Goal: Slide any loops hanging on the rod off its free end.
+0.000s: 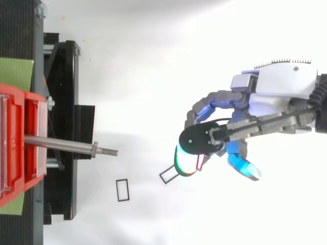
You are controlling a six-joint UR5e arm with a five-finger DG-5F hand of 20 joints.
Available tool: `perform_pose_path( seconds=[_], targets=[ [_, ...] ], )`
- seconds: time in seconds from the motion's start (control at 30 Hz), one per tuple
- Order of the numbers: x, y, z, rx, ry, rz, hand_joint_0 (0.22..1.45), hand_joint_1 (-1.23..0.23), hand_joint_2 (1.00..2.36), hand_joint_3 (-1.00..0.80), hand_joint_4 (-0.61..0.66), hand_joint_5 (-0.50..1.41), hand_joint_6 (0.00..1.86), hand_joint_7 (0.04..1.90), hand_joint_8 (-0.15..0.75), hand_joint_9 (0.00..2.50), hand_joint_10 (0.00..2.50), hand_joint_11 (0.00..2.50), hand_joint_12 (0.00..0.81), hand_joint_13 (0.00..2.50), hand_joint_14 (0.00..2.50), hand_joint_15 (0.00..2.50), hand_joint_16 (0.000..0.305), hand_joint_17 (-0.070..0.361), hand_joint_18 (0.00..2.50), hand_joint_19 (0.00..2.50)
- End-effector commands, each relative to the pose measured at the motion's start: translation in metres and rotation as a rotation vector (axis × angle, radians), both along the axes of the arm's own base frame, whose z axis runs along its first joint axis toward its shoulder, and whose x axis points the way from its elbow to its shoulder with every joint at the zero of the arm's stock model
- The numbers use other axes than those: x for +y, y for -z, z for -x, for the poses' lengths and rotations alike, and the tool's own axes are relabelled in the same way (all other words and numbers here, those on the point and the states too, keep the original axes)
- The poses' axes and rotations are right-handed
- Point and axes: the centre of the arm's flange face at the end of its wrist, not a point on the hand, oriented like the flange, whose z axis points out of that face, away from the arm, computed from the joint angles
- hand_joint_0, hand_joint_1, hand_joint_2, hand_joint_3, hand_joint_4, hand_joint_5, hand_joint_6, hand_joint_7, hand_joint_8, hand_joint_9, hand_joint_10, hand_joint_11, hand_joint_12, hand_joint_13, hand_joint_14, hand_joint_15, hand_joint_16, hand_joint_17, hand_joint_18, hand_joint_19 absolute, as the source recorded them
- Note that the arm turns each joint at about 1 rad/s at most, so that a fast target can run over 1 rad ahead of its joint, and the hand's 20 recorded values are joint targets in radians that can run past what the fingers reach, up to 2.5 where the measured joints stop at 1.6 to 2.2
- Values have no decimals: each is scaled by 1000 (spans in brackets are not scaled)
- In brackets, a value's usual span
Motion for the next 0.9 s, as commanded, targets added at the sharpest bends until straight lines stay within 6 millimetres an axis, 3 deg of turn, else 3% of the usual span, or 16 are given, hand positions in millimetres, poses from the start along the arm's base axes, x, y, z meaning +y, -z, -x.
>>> perform_pose_path(
  seconds=[0.0,0.23,0.5,0.63,0.7,0.87],
  targets=[
    [-1,1,0,1,3,-1,585,-454,1000,-500,137,-122,872,923,316,1661,22,1031,341,773,8,229,44,98,682,326],
    [-1,0,0,-1,3,-2,467,-448,1000,-500,207,-121,773,877,331,1566,19,980,383,757,7,205,52,117,706,299],
    [-1,-1,0,-3,12,-14,392,-690,1000,-500,205,-154,708,824,321,1371,16,861,404,729,6,194,60,134,734,261],
    [-1,0,0,-1,12,-14,466,-769,1000,-500,113,-170,702,856,274,1233,18,797,365,683,7,201,53,118,673,288],
    [-1,-1,0,-4,12,-14,581,-794,1000,-500,48,-170,686,918,246,1144,20,760,333,634,7,197,46,104,619,312],
    [-1,-1,0,-4,12,-14,650,-820,1004,-452,22,-175,745,836,248,1108,21,720,328,630,7,192,44,100,616,315]
  ],
)
